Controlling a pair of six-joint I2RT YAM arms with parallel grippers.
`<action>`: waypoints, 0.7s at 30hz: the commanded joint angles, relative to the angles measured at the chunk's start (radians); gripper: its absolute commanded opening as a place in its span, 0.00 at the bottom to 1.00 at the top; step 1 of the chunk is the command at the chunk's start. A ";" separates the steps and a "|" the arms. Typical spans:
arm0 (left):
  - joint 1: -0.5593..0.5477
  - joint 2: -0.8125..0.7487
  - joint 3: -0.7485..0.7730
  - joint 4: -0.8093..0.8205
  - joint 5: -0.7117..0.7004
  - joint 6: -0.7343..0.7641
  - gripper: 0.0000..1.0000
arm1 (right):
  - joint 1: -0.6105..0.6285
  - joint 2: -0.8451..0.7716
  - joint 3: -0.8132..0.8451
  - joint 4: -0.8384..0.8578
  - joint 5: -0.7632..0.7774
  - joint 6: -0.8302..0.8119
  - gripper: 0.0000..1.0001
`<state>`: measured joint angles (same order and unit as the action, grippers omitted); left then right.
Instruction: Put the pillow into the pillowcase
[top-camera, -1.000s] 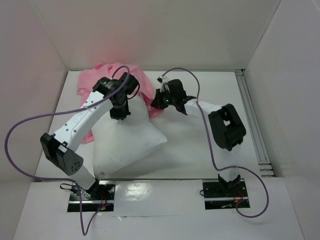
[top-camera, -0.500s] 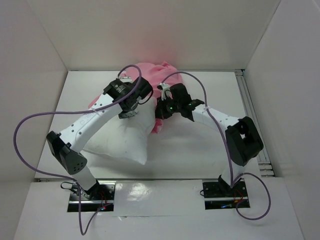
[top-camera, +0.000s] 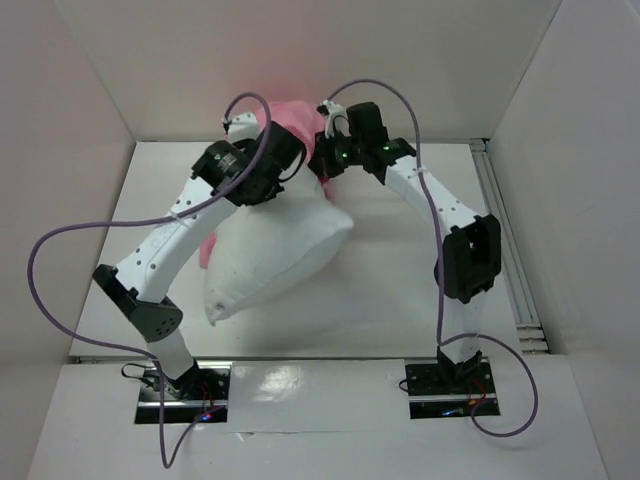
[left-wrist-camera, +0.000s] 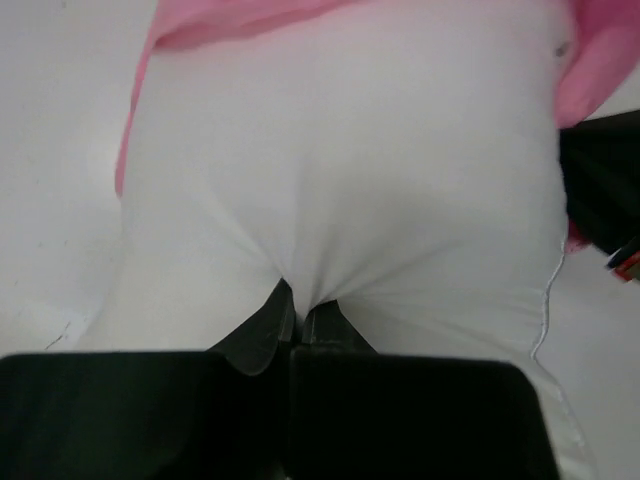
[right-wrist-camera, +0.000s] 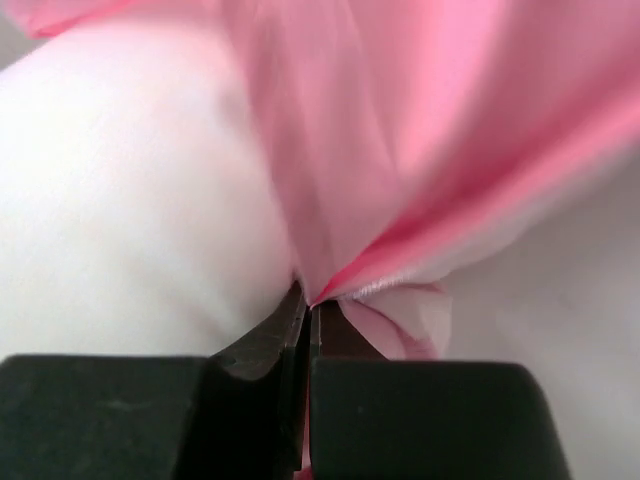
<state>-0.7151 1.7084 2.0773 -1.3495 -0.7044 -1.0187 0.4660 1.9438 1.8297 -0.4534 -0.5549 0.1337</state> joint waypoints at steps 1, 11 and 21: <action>-0.029 -0.082 0.177 0.119 -0.142 0.031 0.00 | 0.146 -0.291 0.078 -0.045 -0.084 -0.082 0.00; -0.133 -0.165 -0.141 0.297 -0.093 -0.001 0.00 | 0.059 -0.611 -0.902 0.142 -0.042 0.187 0.00; -0.233 -0.033 -0.203 0.220 -0.116 -0.150 0.00 | -0.021 -0.520 -0.761 0.033 -0.048 0.081 0.00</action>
<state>-0.9562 1.7187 1.8393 -1.2125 -0.7349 -1.0992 0.4545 1.4071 0.9913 -0.4046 -0.5274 0.2474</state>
